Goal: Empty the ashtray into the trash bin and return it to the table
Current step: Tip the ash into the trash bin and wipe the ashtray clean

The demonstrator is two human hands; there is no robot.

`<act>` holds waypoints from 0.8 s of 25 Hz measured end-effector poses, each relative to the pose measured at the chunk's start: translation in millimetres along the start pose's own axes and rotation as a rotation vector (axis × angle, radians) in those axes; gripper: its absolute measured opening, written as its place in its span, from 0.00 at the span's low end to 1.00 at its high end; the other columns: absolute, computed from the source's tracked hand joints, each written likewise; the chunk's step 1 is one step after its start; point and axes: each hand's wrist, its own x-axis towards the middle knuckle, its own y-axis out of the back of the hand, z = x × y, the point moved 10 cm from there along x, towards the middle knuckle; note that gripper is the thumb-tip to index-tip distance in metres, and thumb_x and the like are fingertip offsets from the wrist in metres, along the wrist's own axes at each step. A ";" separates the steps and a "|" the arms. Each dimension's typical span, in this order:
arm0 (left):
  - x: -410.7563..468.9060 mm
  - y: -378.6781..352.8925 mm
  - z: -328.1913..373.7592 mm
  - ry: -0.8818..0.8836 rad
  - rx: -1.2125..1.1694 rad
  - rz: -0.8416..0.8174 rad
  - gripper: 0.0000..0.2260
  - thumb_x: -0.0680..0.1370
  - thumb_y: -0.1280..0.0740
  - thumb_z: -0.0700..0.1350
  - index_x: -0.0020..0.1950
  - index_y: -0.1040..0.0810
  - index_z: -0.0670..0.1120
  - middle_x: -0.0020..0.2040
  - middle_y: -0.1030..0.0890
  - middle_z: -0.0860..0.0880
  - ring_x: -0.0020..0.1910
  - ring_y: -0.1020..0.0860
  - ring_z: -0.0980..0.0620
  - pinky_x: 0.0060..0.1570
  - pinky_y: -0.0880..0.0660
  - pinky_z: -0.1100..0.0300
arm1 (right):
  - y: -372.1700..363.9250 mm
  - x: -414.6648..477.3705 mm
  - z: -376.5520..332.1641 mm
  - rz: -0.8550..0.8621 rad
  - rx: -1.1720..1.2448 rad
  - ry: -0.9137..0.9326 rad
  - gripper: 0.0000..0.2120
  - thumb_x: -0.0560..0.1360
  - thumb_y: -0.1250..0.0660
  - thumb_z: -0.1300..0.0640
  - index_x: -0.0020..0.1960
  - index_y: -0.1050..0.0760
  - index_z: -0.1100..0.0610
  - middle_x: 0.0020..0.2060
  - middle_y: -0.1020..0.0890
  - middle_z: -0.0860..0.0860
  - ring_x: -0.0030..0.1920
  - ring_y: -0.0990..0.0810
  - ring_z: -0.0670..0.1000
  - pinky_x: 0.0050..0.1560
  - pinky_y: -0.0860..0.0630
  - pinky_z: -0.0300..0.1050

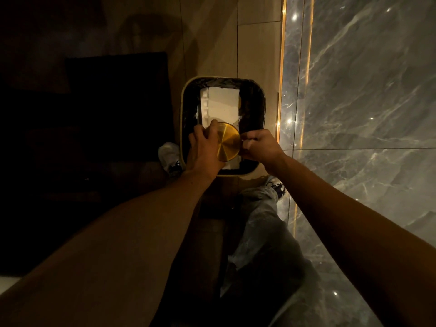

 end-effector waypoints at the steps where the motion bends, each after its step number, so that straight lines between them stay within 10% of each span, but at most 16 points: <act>1: 0.7 0.4 0.1 0.004 -0.023 0.000 0.47 0.66 0.22 0.46 0.77 0.48 0.49 0.73 0.42 0.39 0.70 0.39 0.38 0.59 0.26 0.44 | 0.7 -2.8 -3.4 0.017 -0.083 0.047 0.12 0.77 0.40 0.65 0.59 0.24 0.62 0.55 0.20 0.62 0.56 0.20 0.60 0.57 0.21 0.53; 6: 0.5 -0.1 3.2 -0.035 -0.122 0.012 0.46 0.65 0.22 0.47 0.76 0.45 0.45 0.75 0.41 0.43 0.72 0.38 0.41 0.62 0.28 0.44 | -26.5 -43.9 -47.5 0.075 -1.020 0.764 0.36 0.71 0.34 0.66 0.76 0.45 0.64 0.75 0.39 0.64 0.74 0.38 0.62 0.73 0.38 0.53; 11: -1.3 7.2 3.5 -0.076 -0.139 0.005 0.47 0.62 0.20 0.48 0.75 0.41 0.45 0.72 0.37 0.43 0.69 0.35 0.41 0.61 0.28 0.43 | -40.6 -39.9 -23.1 -0.080 -1.484 0.900 0.38 0.70 0.41 0.56 0.77 0.49 0.64 0.76 0.44 0.64 0.76 0.44 0.62 0.73 0.50 0.54; 20: 0.8 11.8 8.2 -0.104 -0.175 -0.023 0.50 0.58 0.19 0.55 0.73 0.39 0.44 0.69 0.35 0.44 0.67 0.32 0.44 0.62 0.28 0.47 | -37.6 -42.0 -22.6 -0.083 -1.443 0.925 0.33 0.82 0.57 0.41 0.77 0.48 0.64 0.76 0.42 0.62 0.77 0.47 0.58 0.75 0.46 0.54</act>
